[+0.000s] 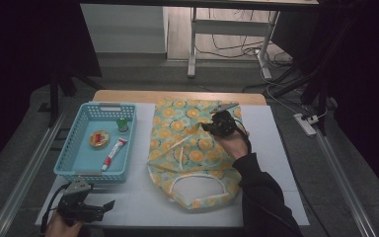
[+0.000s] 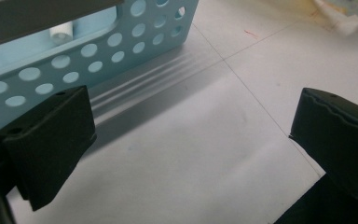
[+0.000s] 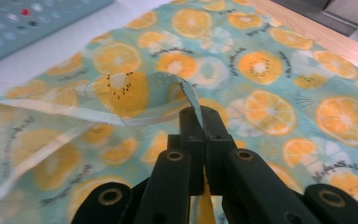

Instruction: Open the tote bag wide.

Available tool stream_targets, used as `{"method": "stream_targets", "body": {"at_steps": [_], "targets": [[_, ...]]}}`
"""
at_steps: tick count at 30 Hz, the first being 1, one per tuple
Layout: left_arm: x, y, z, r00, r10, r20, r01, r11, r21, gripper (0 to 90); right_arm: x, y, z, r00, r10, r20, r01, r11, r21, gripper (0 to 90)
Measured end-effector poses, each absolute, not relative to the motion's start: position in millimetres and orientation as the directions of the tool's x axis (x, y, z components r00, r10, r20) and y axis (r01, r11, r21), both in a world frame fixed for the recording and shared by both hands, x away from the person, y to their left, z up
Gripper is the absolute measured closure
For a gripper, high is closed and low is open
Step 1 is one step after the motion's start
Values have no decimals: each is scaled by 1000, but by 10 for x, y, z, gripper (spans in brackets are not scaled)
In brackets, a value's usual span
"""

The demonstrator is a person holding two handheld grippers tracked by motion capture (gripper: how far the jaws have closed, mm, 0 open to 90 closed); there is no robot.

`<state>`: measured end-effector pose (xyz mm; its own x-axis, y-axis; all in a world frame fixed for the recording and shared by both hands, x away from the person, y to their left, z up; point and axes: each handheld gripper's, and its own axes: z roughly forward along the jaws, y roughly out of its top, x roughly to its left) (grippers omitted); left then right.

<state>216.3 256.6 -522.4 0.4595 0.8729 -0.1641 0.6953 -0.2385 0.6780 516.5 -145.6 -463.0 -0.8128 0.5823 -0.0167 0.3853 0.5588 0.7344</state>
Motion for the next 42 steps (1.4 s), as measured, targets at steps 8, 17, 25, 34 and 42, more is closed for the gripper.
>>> {"method": "stream_targets", "body": {"at_steps": [8, 17, 25, 34, 42], "targets": [[2163, 2563, -5225, 459, 873, -162, 696, -240, 677, 1, 5364, -1430, -4879, -795, 606, -23, 421, 579, 699, 899], [2164, 2567, -5225, 462, 872, -165, 695, -240, 677, 1, 5477, -1504, -5212, -784, 620, 30, 486, 583, 651, 842], [2159, 2568, -5221, 459, 873, -164, 694, -238, 680, 1, 5380, -1574, -4936, -770, 637, 33, 477, 541, 693, 467], [2161, 2564, -5222, 457, 875, -162, 696, -238, 678, 1, 5027, -1513, -4762, -825, 565, 7, 403, 580, 708, 190], [2157, 2567, -5221, 457, 875, -163, 694, -236, 680, 1, 4779, -1504, -4773, -858, 514, 20, 386, 618, 686, 4]]}}
